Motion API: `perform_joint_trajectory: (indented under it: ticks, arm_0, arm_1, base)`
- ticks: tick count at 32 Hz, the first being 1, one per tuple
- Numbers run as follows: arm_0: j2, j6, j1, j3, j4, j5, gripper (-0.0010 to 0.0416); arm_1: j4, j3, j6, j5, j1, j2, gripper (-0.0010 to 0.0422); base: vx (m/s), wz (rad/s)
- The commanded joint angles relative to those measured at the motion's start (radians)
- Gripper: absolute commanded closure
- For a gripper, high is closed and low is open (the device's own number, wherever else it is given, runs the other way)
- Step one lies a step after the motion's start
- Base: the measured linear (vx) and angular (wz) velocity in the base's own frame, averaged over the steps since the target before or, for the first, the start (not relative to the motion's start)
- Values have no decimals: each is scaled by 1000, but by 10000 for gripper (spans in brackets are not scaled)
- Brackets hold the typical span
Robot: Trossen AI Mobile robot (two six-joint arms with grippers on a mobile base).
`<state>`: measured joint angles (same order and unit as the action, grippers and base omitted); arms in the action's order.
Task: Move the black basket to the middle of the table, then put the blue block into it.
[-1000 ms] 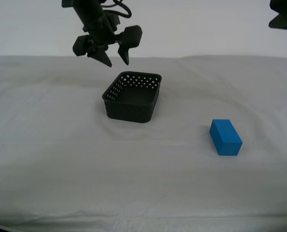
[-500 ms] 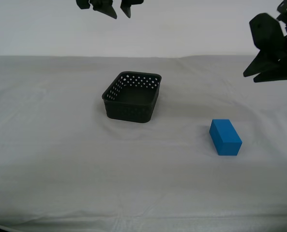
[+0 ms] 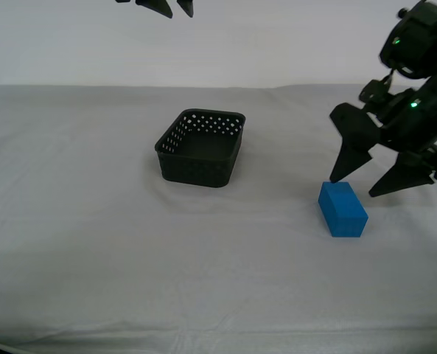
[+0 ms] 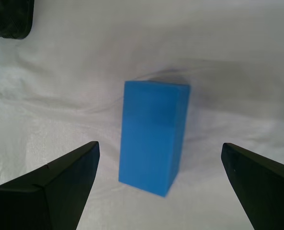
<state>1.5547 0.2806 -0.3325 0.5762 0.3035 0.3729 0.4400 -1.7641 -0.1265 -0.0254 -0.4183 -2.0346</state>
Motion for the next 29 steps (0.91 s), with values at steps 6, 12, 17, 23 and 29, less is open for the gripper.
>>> perform_joint_trajectory:
  ticks: [6,12,17,23,29]
  arm_0:
    - [167,-3,-90,87,-13,-8,53]
    - [260,4,-101,123,10,-64,56]
    - [298,5,-101,134,26,-104,96]
    - [299,1,-101,140,28,-120,297]
    - [297,-5,-102,206,68,-97,402]
  arm_1:
    - [48,-1,31,-1,5,0,218]
    - [61,-1,42,-1,8,0,218]
    - [62,-1,45,0,8,0,218]
    - [61,-1,45,-1,8,0,218]
    - [60,-1,45,-1,7,0,218]
  base:
    - [0,0]
    - [0,0]
    - [0,0]
    - [0,0]
    - [0,0]
